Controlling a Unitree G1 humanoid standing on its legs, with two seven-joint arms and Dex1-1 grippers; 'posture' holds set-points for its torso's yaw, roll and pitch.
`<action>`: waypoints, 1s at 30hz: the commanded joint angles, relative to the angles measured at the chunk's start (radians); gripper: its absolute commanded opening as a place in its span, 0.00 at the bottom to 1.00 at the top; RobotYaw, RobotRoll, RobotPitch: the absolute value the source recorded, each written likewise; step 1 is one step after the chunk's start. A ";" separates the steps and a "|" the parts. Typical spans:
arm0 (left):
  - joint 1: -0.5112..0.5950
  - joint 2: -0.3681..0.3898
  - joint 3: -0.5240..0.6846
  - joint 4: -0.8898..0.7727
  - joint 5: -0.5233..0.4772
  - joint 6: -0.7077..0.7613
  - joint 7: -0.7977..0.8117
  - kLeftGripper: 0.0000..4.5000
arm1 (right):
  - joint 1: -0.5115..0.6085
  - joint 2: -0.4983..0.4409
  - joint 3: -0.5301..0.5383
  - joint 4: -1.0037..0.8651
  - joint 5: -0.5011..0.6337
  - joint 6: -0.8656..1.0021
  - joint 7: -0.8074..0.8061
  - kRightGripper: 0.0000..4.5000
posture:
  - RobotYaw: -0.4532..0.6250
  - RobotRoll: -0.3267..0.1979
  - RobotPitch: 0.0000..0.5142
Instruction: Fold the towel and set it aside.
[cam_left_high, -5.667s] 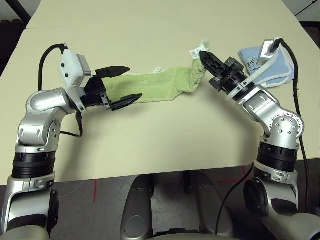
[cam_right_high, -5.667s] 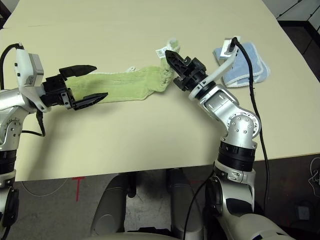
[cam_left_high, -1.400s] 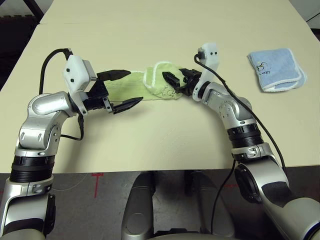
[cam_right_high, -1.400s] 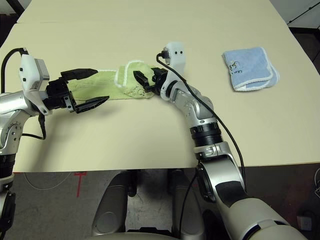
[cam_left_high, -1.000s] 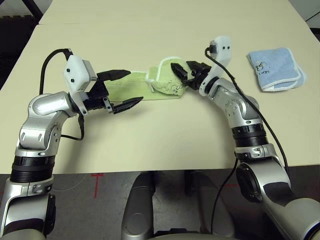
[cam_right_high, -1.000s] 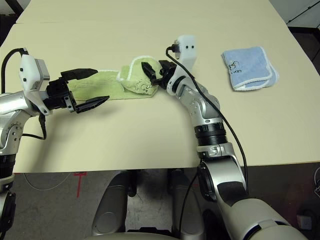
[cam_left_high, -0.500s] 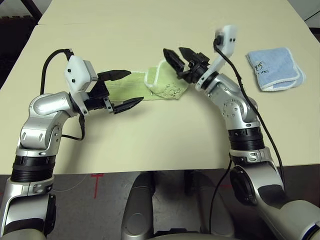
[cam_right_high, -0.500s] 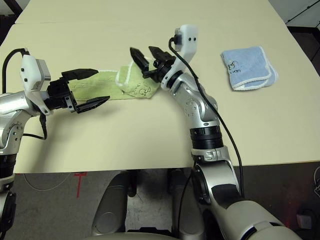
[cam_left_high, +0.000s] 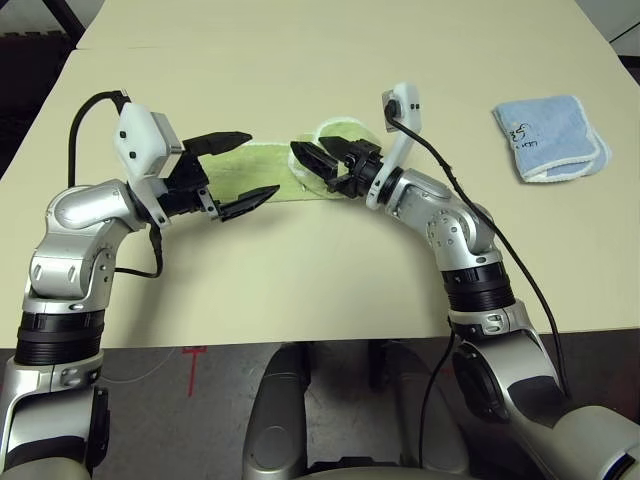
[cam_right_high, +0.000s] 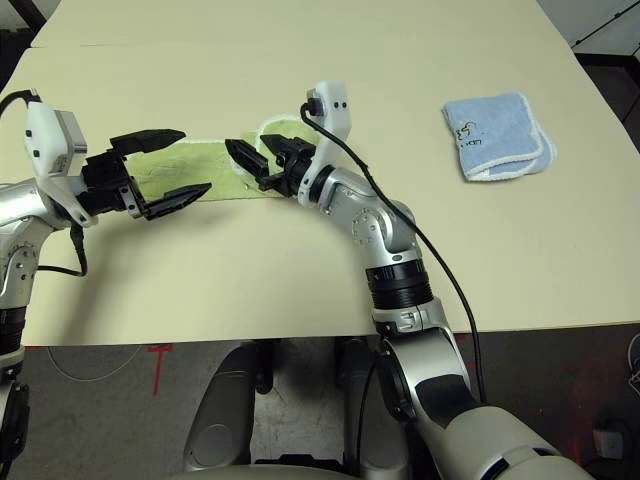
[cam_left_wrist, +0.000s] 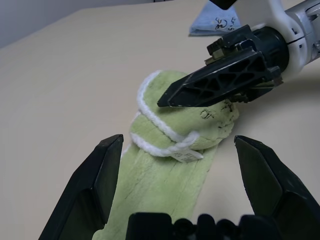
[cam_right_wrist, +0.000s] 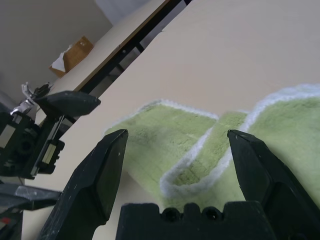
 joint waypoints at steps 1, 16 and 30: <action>0.024 0.038 0.038 0.032 0.013 -0.018 -0.007 1.00 | -0.014 0.005 0.017 0.034 -0.006 0.012 0.020 0.99 | 0.53 0.62 0.56; 0.065 0.062 0.068 0.027 0.013 -0.030 0.012 1.00 | -0.034 0.036 0.053 0.109 0.003 0.094 0.078 0.99 | 0.56 0.62 0.56; 0.058 0.058 0.061 0.031 0.015 -0.032 0.021 1.00 | 0.000 0.007 0.112 0.098 -0.028 0.194 0.089 0.99 | 0.56 0.62 0.57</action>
